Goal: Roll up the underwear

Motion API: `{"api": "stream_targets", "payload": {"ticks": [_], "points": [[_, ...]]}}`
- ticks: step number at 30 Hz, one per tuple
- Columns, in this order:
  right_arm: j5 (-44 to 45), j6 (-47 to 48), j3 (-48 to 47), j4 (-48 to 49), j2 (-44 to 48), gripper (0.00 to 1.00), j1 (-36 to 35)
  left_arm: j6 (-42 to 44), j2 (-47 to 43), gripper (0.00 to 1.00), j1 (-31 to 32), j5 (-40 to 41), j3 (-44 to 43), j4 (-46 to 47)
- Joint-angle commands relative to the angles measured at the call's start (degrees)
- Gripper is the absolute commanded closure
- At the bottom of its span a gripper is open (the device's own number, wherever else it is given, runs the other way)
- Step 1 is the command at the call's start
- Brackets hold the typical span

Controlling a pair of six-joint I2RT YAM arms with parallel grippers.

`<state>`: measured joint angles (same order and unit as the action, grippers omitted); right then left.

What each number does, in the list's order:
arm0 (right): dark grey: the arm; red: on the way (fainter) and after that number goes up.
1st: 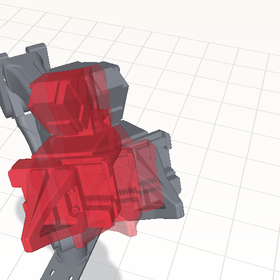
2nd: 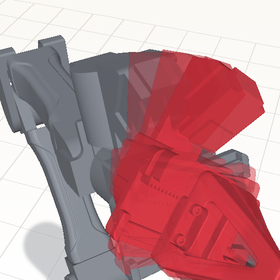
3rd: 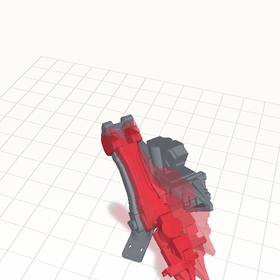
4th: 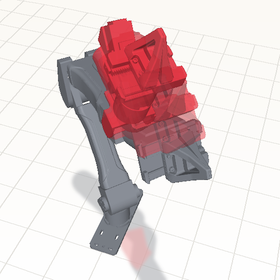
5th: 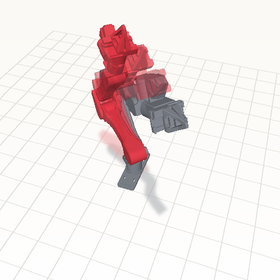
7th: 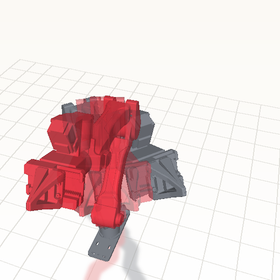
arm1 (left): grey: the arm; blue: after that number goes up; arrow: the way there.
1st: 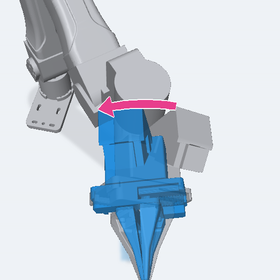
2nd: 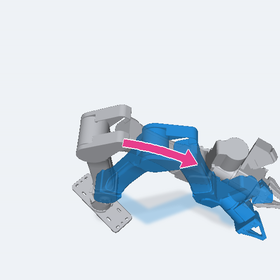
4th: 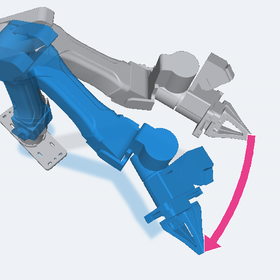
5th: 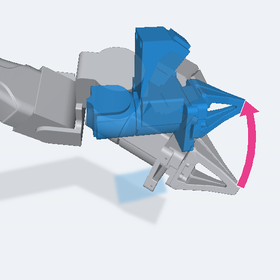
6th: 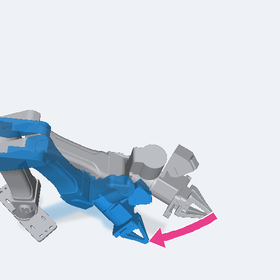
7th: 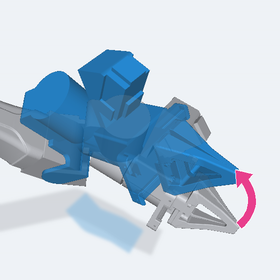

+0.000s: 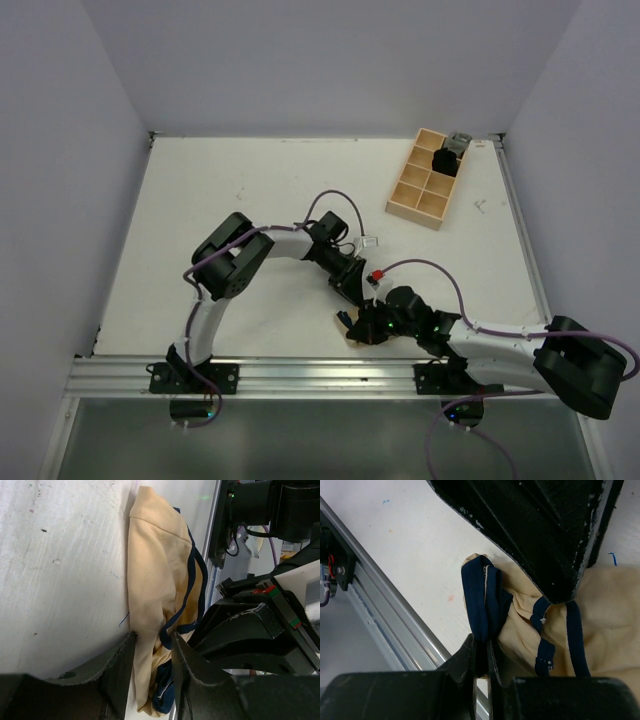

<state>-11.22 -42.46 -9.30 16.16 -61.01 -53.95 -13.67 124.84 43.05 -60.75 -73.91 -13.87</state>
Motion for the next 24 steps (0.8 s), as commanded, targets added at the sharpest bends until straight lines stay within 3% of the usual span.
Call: {"api": "stream_targets", "payload": {"ticks": [1, 4, 7, 8, 14, 24], "points": [[0.15, 0.01, 0.60, -0.25, 0.54, 1.00, -0.19, 4.44, 3.83, 0.60, 1.07, 6.08, -0.18, -3.45], [0.24, 0.36, 0.08, -0.43, 0.11, 1.00, -0.27, 3.57, 4.45, 0.63, 1.69, 5.73, -0.71, -2.05], [0.06, 0.97, -1.06, -1.31, -0.42, 1.00, -0.27, 1.98, 4.19, 0.85, 1.78, 6.95, -0.53, -0.72], [0.24, 1.41, -1.51, -2.27, -0.86, 1.00, -0.19, 1.90, 3.67, 0.99, 1.69, 8.18, -0.62, -1.07], [2.61, 3.87, -6.87, -6.93, -4.28, 1.00, -0.27, -0.47, -1.07, 1.00, -1.99, 15.48, 2.62, 1.21], [0.50, 8.26, -19.95, -4.30, -18.69, 1.00, -0.10, 3.56, -6.09, 1.00, -12.81, 21.54, 5.18, -3.00]]}}
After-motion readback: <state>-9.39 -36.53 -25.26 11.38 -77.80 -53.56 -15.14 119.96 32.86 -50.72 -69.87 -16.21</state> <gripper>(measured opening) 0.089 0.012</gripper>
